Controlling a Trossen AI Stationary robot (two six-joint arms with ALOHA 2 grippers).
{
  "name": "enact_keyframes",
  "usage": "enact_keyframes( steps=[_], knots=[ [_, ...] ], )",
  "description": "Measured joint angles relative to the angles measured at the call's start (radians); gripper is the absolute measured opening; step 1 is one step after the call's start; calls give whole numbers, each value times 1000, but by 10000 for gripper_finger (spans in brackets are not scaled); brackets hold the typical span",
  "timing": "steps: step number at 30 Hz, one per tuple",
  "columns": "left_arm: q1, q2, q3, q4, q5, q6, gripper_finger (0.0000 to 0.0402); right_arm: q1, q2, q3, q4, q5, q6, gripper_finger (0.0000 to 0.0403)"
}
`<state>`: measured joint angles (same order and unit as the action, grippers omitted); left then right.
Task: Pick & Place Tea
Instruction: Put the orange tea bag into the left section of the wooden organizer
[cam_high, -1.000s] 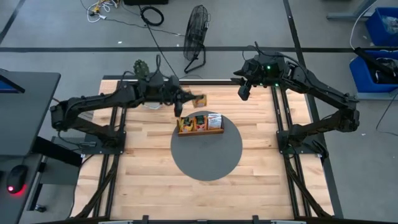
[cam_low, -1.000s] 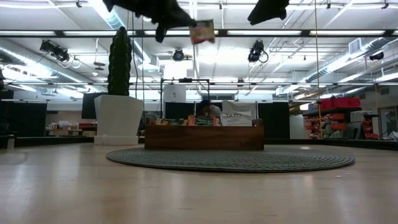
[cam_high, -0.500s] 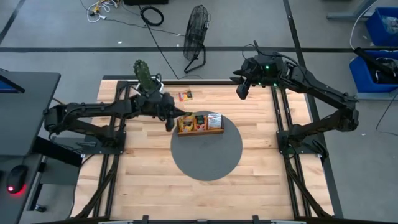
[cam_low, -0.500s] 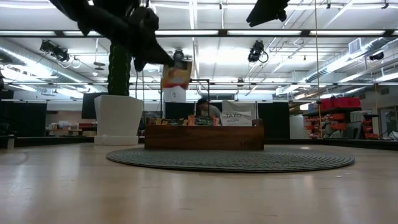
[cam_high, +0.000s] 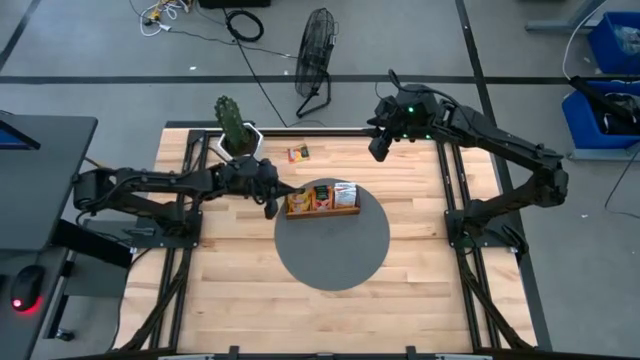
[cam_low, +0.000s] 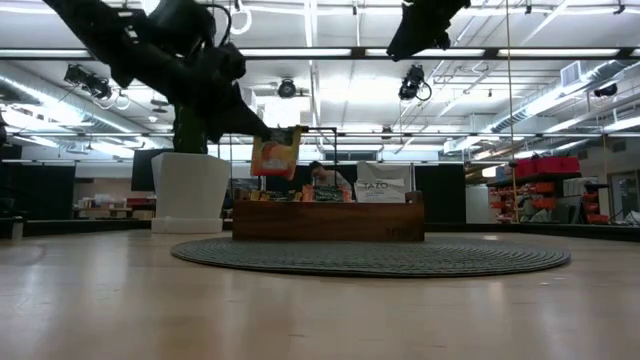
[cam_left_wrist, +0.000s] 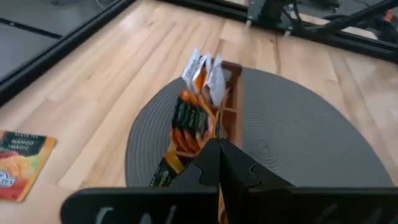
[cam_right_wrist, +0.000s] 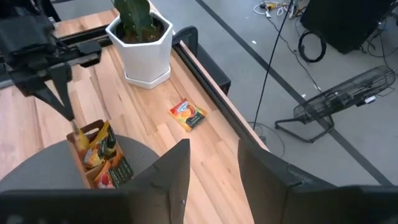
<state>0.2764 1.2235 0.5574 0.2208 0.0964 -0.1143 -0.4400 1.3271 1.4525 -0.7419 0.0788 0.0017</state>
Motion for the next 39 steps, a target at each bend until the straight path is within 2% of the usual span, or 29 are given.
enact_keyframes(
  steps=[7, 14, 19, 29, 39],
  knots=[
    [-2, 56, -36, 21, -4, -5, 1, 0, 10, 0, 5, 0, 7, 142],
    [-1, 121, -41, 120, -7, -9, 2, 0, 10, 0, 6, 0, 14, 142],
    [-3, 175, -41, 120, 35, -35, 2, 0, 10, 0, 6, 0, 17, 142],
    [-6, 192, -41, 117, -81, -73, 2, 0, 9, 0, 6, 11, 9, 142],
    [-6, 192, -41, 110, -75, -84, 6, 0, 9, 0, 8, 14, 7, 142]
  ],
)
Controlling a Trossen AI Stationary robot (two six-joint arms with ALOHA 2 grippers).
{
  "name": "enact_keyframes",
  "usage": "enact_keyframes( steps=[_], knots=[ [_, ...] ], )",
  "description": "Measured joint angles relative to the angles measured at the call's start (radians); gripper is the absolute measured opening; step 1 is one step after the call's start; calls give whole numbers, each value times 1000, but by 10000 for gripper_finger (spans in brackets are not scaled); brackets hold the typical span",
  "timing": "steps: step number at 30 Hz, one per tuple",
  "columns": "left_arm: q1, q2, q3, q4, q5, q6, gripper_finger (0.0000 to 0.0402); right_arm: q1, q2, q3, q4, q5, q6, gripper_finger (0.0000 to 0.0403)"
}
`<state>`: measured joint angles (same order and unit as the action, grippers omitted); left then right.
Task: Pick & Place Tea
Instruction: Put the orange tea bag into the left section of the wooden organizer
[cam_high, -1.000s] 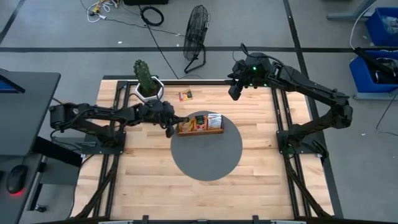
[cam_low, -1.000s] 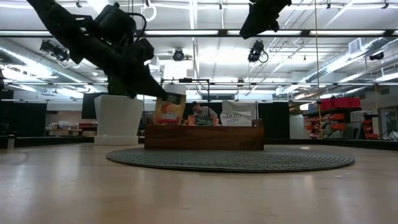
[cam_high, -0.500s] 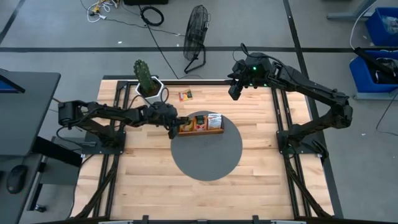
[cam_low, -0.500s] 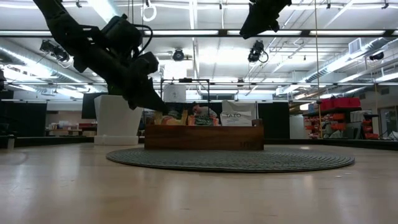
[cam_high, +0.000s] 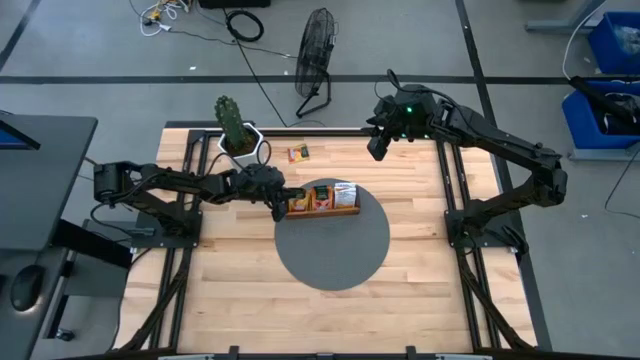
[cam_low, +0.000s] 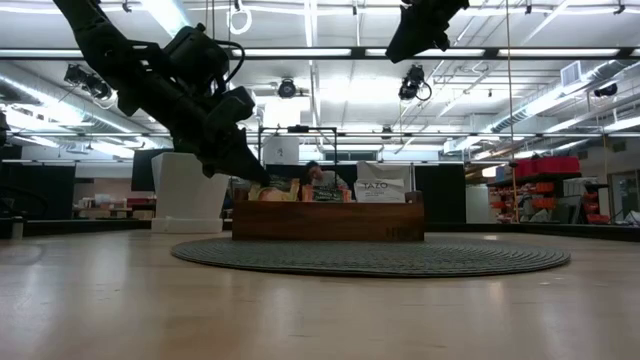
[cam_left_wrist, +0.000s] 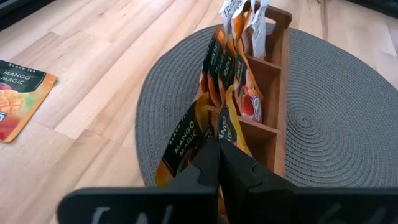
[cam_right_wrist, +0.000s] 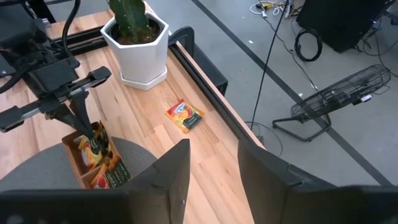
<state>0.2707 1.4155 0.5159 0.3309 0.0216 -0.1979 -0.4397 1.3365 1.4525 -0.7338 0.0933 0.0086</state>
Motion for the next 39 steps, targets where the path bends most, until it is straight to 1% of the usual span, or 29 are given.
enact_keyframes(
  steps=[3, 9, 13, 18, 21, 26, 31, 36, 39],
  knots=[
    [0, 0, 0, 0, 0, 0, 28, 0, 0, 0, 0, 0, 0, 142],
    [0, -1, 0, 0, 1, -8, 101, 0, 0, 0, 0, -1, 0, 142],
    [0, -6, 5, 1, 1, -58, 142, 0, 0, 0, 0, -6, 1, 142],
    [0, -6, 20, 6, 40, -87, 172, 0, 0, 0, 0, -5, 1, 142],
    [0, -19, 27, 6, 57, -113, 178, 0, 0, 0, 3, -5, 1, 142],
    [0, -81, 49, -2, 59, -132, 173, 0, 27, 0, 21, -10, 12, 142],
    [8, -164, 78, -13, 58, -132, 160, 0, 92, 0, 39, -87, 10, 142],
    [8, -251, 82, -17, 57, -137, 148, -3, 168, 0, 113, -154, -2, 142],
    [8, -311, 82, -15, 57, -166, 142, -15, 209, 0, 157, -186, 1, 142]
  ],
)
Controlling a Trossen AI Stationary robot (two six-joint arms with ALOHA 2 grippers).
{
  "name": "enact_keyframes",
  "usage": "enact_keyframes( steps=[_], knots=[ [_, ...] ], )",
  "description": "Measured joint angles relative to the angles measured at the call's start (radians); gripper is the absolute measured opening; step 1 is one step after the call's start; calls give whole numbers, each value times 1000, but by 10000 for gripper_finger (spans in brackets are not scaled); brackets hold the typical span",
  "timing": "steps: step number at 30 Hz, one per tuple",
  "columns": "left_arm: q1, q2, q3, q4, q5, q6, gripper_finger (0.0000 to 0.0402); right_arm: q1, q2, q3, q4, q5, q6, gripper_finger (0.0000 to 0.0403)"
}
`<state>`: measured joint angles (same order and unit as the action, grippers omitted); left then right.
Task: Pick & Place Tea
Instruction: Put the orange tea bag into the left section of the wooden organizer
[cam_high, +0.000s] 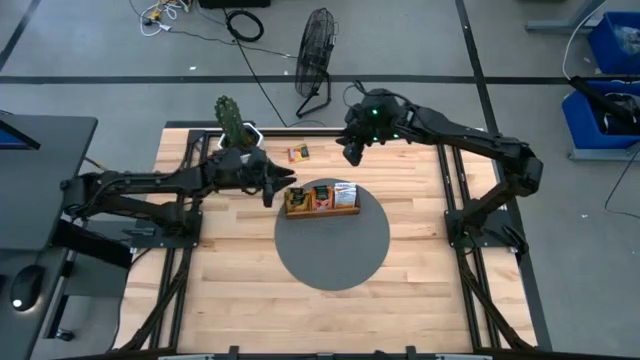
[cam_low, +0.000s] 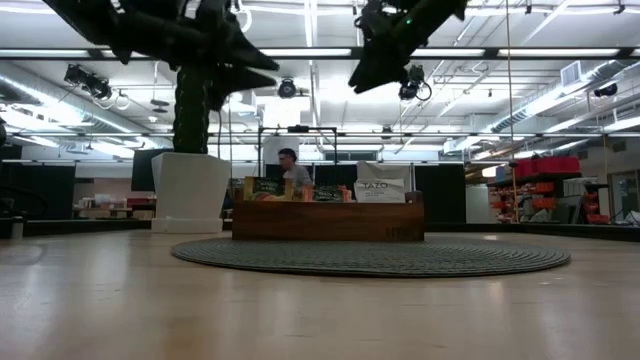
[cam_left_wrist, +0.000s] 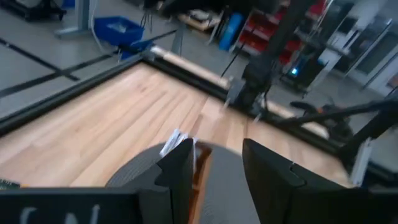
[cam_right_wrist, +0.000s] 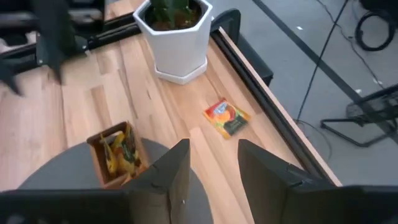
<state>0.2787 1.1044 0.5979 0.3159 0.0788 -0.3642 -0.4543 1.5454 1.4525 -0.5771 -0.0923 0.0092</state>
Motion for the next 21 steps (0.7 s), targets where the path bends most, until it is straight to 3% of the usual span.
enact_keyframes(
  steps=[7, 21],
  knots=[
    [0, -129, 0, -1, 0, -25, 138, -45, 98, 0, 100, -41, 21, 142],
    [0, -278, 0, 0, -41, -74, 138, -137, 314, 0, 220, -307, 245, 142]
  ],
)
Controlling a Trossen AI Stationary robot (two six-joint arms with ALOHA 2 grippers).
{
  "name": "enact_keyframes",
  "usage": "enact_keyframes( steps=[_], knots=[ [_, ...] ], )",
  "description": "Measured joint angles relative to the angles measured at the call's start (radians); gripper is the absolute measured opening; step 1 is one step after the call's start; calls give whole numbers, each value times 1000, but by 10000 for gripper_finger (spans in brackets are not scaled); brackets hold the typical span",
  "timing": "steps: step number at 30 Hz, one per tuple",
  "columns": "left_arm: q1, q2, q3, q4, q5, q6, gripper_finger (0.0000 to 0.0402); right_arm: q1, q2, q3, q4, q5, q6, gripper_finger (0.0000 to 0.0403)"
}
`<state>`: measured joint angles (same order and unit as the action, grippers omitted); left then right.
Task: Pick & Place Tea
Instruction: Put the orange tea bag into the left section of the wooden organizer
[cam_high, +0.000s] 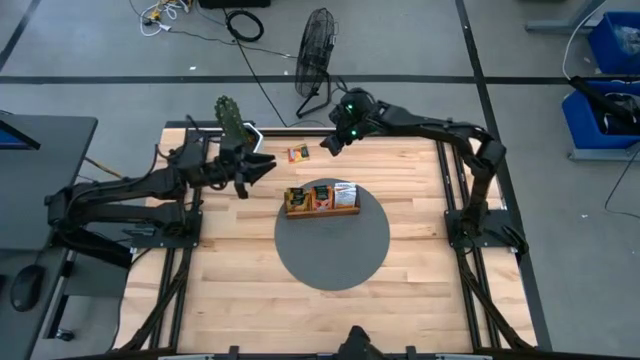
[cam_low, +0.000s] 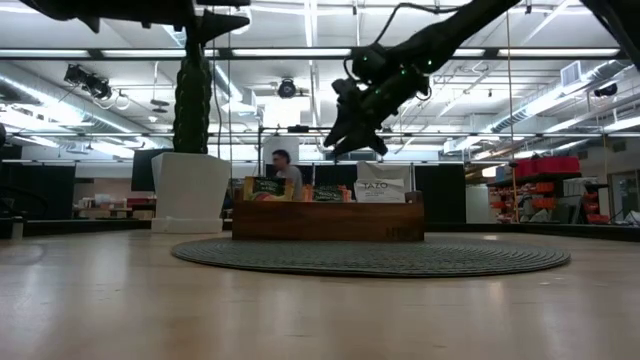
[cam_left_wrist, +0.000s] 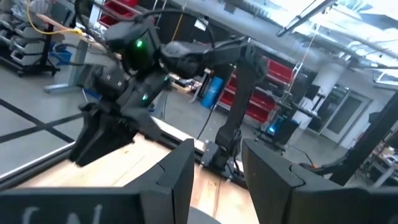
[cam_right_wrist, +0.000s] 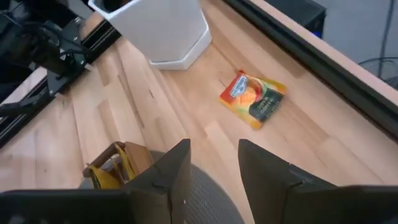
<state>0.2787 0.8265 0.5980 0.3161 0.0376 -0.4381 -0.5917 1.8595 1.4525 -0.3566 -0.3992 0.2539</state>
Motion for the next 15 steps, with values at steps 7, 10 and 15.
enact_keyframes(
  steps=[7, 10, 15],
  knots=[
    [0, -48, 0, 0, -11, -26, 138, 2, 51, 0, 69, -39, -27, 127],
    [0, -79, 0, 2, -31, -39, 138, 1, 62, 0, 99, -38, -37, 87],
    [0, -131, 0, 1, -60, -49, 138, -2, 65, 1, 146, -2, -77, 9]
  ],
)
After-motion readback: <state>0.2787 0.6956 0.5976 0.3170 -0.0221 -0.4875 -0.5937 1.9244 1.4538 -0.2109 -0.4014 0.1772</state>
